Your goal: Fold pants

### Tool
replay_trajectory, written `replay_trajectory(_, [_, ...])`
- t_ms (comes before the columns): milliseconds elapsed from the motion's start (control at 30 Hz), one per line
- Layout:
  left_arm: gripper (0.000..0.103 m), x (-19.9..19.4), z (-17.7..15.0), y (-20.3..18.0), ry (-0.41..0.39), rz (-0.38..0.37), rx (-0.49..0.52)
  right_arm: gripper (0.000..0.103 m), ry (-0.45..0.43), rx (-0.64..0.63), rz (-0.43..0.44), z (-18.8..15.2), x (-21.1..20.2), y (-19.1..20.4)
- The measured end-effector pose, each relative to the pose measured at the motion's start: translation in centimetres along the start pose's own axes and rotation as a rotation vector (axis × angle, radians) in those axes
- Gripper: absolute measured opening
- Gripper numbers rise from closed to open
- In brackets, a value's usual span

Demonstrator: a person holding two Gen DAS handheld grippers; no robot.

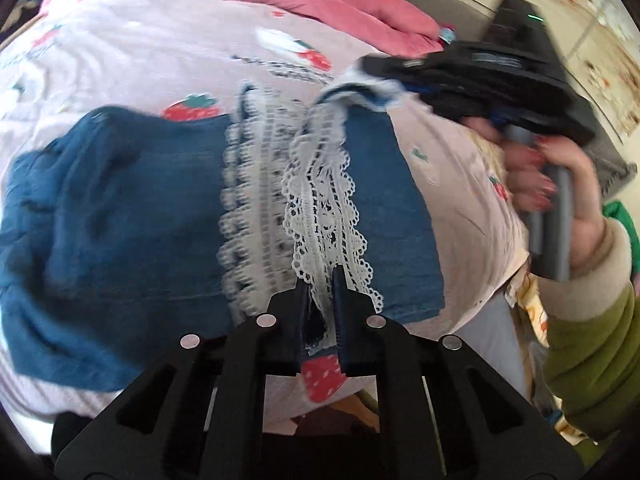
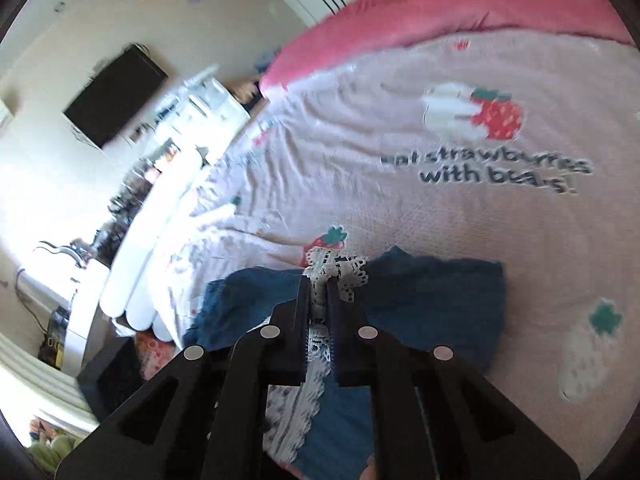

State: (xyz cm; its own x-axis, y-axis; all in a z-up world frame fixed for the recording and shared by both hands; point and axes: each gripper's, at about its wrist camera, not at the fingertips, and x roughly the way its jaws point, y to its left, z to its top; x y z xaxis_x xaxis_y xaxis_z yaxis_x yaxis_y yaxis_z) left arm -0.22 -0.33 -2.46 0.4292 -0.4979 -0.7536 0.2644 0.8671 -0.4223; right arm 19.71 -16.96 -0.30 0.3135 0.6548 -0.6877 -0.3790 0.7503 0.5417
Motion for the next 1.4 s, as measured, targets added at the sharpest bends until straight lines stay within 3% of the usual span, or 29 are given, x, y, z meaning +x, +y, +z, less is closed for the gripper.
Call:
replay_trajectory(100, [0.006,-0.1,-0.5,1.5,0.007,0.015,-0.055,0.01,0.07,-0.038,-0.072,0.4,3.9,0.2])
replay_trajectory(200, [0.012,-0.1,-0.7,2.3,0.003,0.017,-0.086,0.018,0.071,-0.069,-0.067,0.3,4.0,0.4])
replay_trajectory(233, [0.021,-0.3,-0.6,2.5,-0.003,0.027,-0.087,0.03,0.052,-0.085,-0.054,0.3,3.2,0.6])
replay_trajectory(267, [0.038,-0.5,-0.6,2.6,-0.012,0.044,-0.084,0.055,0.014,-0.119,-0.049,0.3,2.0,0.9])
replay_trajectory(333, [0.051,-0.9,-0.7,2.6,-0.019,0.055,-0.085,0.072,-0.023,-0.186,-0.063,0.6,0.3,1.4])
replay_trajectory(500, [0.059,-0.5,-0.9,2.1,0.007,0.052,-0.082,0.072,-0.005,-0.401,-0.152,0.5,0.2,2.6])
replay_trajectory(733, [0.059,0.8,-1.3,0.4,0.037,0.059,-0.077,0.073,0.164,-0.723,-0.189,-0.4,5.2,4.9])
replay_trajectory(800, [0.053,1.2,-1.0,0.8,0.036,0.06,-0.109,0.073,0.222,-0.735,-0.15,0.1,6.4,4.7])
replay_trajectory(900, [0.037,1.4,-1.0,1.2,0.04,0.059,-0.143,0.071,0.287,-0.728,-0.127,0.8,8.4,4.2])
replay_trajectory(1033, [0.026,1.6,-1.1,1.1,0.056,0.024,-0.161,0.027,0.332,-0.695,-0.07,1.2,9.4,3.8])
replay_trajectory(1233, [0.024,2.9,-1.4,-1.6,0.081,-0.081,-0.138,0.026,0.285,-0.728,-0.043,0.4,7.0,4.8])
replay_trajectory(1300, [0.024,3.0,-1.4,-2.3,0.067,-0.04,-0.102,0.03,0.288,-0.758,-0.089,-0.4,8.0,5.1])
replay_trajectory(1400, [0.024,2.6,-1.6,-1.0,0.062,-0.005,-0.142,0.035,0.279,-0.727,-0.131,-0.6,9.8,4.7])
